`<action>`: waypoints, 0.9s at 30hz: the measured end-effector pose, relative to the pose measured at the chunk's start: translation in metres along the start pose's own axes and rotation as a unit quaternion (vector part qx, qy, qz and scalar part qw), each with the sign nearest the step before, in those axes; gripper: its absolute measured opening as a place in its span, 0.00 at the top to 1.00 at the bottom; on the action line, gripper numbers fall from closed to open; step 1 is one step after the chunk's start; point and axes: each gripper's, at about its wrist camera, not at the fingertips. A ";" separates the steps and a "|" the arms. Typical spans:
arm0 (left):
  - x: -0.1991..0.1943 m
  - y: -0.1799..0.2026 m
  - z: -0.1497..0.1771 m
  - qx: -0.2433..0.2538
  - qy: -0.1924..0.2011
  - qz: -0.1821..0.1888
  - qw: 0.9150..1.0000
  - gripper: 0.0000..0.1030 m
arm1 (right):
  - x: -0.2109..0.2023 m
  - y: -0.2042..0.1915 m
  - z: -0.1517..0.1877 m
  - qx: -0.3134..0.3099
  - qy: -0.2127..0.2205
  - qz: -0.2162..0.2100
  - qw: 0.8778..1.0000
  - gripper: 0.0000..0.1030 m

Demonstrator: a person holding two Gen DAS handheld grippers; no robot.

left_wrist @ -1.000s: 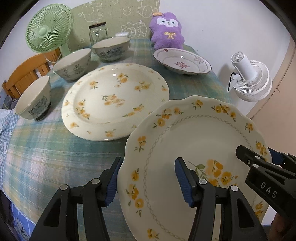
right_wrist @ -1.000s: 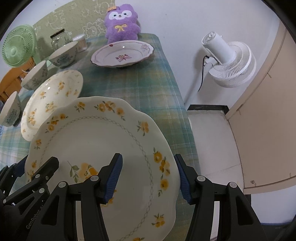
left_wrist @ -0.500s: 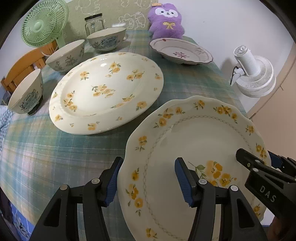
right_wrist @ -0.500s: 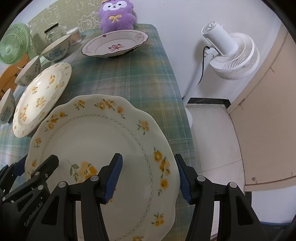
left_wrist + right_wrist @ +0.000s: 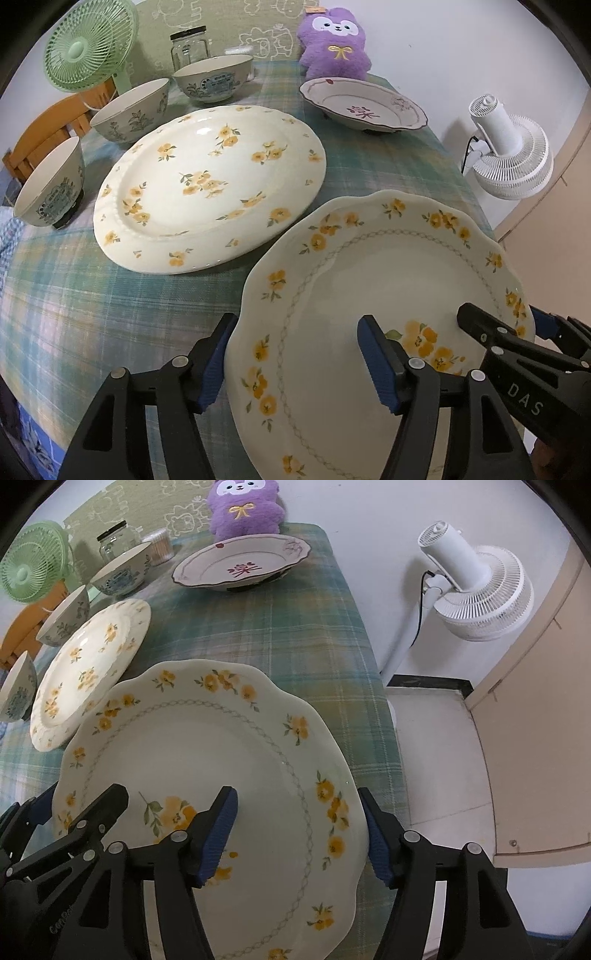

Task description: Organize plates and bowls

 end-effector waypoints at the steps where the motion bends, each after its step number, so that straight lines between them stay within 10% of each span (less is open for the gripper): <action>1: 0.000 0.000 0.000 -0.001 0.000 -0.001 1.000 0.34 | 0.000 0.001 0.000 0.001 0.000 -0.003 1.000 0.33; 27: -0.073 -0.031 -0.023 0.000 0.075 -0.012 0.997 0.12 | -0.081 -0.023 -0.018 0.000 0.091 -0.039 0.995 0.27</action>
Point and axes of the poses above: each gripper's, at about its wrist camera, not at the fingertips, and x roughly the way its jaws point, y to its right, z to its underside, and after that the axes turned 11 degrees about x, right-handed
